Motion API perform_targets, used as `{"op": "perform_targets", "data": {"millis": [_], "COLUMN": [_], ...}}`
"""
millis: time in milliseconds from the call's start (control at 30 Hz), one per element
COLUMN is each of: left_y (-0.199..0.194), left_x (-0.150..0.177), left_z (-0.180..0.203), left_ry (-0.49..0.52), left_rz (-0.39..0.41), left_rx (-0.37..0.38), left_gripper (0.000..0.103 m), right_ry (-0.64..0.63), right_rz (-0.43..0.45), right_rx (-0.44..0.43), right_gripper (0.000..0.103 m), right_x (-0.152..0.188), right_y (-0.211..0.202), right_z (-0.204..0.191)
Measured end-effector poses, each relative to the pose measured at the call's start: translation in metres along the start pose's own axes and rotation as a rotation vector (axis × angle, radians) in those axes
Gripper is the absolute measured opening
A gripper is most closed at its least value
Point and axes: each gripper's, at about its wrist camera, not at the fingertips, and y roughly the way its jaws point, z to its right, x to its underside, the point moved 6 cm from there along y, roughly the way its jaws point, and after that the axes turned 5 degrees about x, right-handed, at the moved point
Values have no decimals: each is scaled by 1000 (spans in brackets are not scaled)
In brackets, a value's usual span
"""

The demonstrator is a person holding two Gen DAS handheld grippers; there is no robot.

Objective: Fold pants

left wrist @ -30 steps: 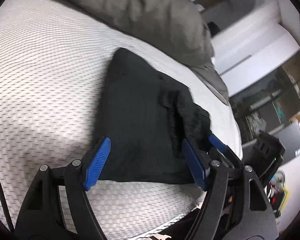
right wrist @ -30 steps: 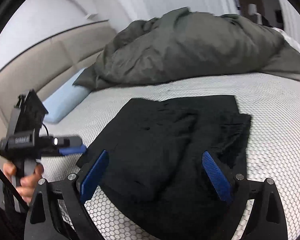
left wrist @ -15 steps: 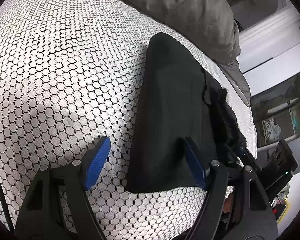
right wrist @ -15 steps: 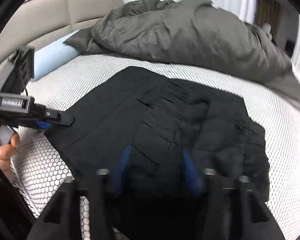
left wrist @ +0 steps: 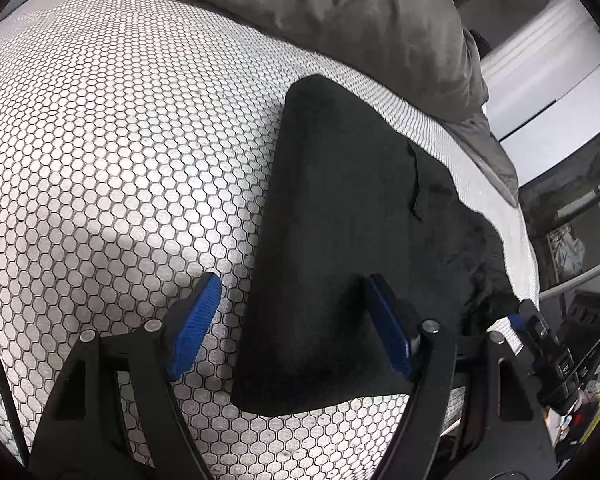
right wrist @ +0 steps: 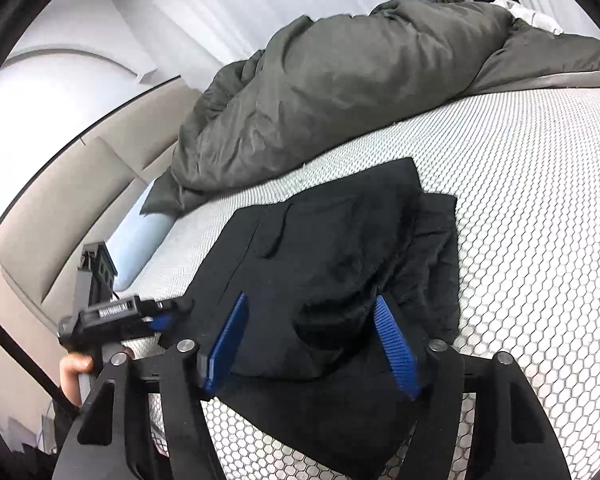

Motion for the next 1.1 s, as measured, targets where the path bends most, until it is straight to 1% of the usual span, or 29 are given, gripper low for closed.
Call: {"op": "perform_targets", "data": {"millis": [67, 133, 167, 200, 233, 267, 300, 333, 367, 433, 467, 500, 567, 600, 633, 667, 700, 733, 767, 800, 867, 933, 967, 1000, 1033, 1067, 1100], "left_y": [5, 7, 6, 6, 8, -3, -2, -5, -11, -18, -18, -22, -24, -24, -27, -28, -29, -29, -30, -30, -29, -29, -28, -28, -28, -27, -26], "left_x": [-1, -2, -3, -3, -5, 0, 0, 1, 2, 5, 5, 6, 7, 7, 7, 7, 8, 8, 9, 9, 10, 10, 10, 10, 9, 8, 8], "left_z": [3, 8, 9, 10, 11, 1, 4, 2, -7, -9, -9, -10, -13, -14, -16, -17, -18, -18, -18, -18, -18, -18, -19, -19, -19, -19, -20], "left_ry": [13, 18, 20, 21, 22, 24, 23, 25, 27, 34, 39, 42, 43, 40, 39, 38, 38, 41, 43, 46, 50, 51, 51, 53, 54, 54, 55], "left_rz": [-3, -4, -4, -3, -3, -3, -2, -2, -1, -1, -1, -1, -5, -5, -4, -3, -3, -3, -3, -5, -9, -10, -10, -11, -10, -8, -7], "left_rx": [-9, -10, -9, -9, -11, -10, -11, -10, -9, -3, -1, -2, -12, -16, -17, -19, -20, -21, -23, -25, -28, -30, -30, -32, -35, -37, -38], "left_gripper": [71, 71, 71, 71, 71, 71, 71, 71, 71, 71, 71, 71, 71, 71, 71, 71, 71, 71, 71, 71, 71, 71, 71, 71, 71, 71, 71], "right_ry": [-8, 27, 35, 34, 35, 45, 43, 22, -4, -50, -64, -65, -30, 4, 23, 31, 41, 50, 67, 77, 90, 70, 49, 34, 9, -23, -35], "right_rz": [-41, -91, -104, -105, -105, -102, -89, -52, -23, 24, 31, 17, -47, -64, -67, -58, -39, -26, -8, 2, -15, -50, -77, -87, -86, -76, -63], "right_rx": [-17, -34, 2, 35, 58, 48, 28, 13, 1, 2, 21, 52, 98, 115, 142, 146, 137, 129, 116, 101, 68, 83, 104, 103, 114, 117, 104], "right_gripper": [67, 66, 54, 46, 33, 30, 28, 24, 23, 23, 23, 24, 26, 26, 26, 26, 30, 37, 57, 68, 68, 68, 64, 46, 35, 19, 17], "right_x": [4, 8, 9, 9, 9, 8, 5, 0, -4, -10, -9, -7, 1, 3, 3, 1, -1, -4, -6, -7, -7, -5, -1, 0, 1, 0, 0], "right_y": [9, 23, 29, 31, 32, 30, 26, 16, 7, -11, -15, -14, -4, -1, -1, -3, -8, -11, -14, -16, -10, 1, 11, 16, 18, 17, 13], "right_z": [-3, -2, 1, 3, 5, 5, 3, -2, -6, -11, -6, 2, 22, 32, 38, 41, 44, 45, 46, 46, 43, 42, 40, 38, 35, 30, 28]}}
